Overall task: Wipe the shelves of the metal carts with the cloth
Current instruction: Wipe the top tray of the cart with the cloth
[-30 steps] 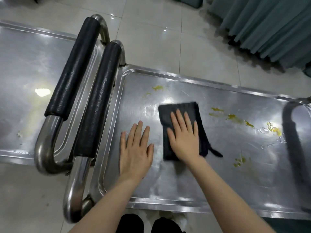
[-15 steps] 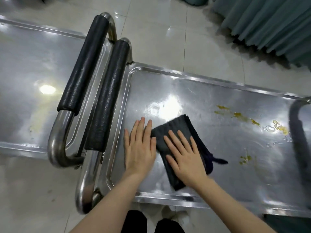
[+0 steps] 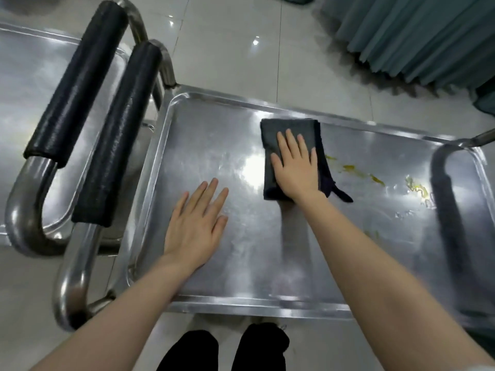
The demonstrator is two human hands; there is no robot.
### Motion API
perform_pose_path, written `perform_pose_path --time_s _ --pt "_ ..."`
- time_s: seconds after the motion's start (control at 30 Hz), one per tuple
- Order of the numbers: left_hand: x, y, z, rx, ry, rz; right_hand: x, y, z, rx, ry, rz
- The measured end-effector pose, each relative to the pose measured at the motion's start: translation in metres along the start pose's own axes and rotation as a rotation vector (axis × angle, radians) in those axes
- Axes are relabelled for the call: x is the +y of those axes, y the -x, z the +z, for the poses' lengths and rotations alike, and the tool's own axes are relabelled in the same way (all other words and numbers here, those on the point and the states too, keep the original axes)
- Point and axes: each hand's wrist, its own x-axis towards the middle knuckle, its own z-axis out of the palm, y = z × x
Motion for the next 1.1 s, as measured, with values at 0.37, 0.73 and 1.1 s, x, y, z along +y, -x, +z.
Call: perform_pose_path --time_s 0.37,0.73,1.1 --pt "0.08 -0.027 0.009 -0.043 0.043 0.008 0.064 0.206 0.037 -0.005 0.084 -0.232" --pt "0.092 -0.032 0.025 0.096 -0.051 0.023 0.082 -0.001 -0.012 0.016 0.035 -0.038" --pt "0.176 -0.079 0.046 0.022 0.02 0.02 0.156 0.14 0.003 0.015 0.107 -0.243"
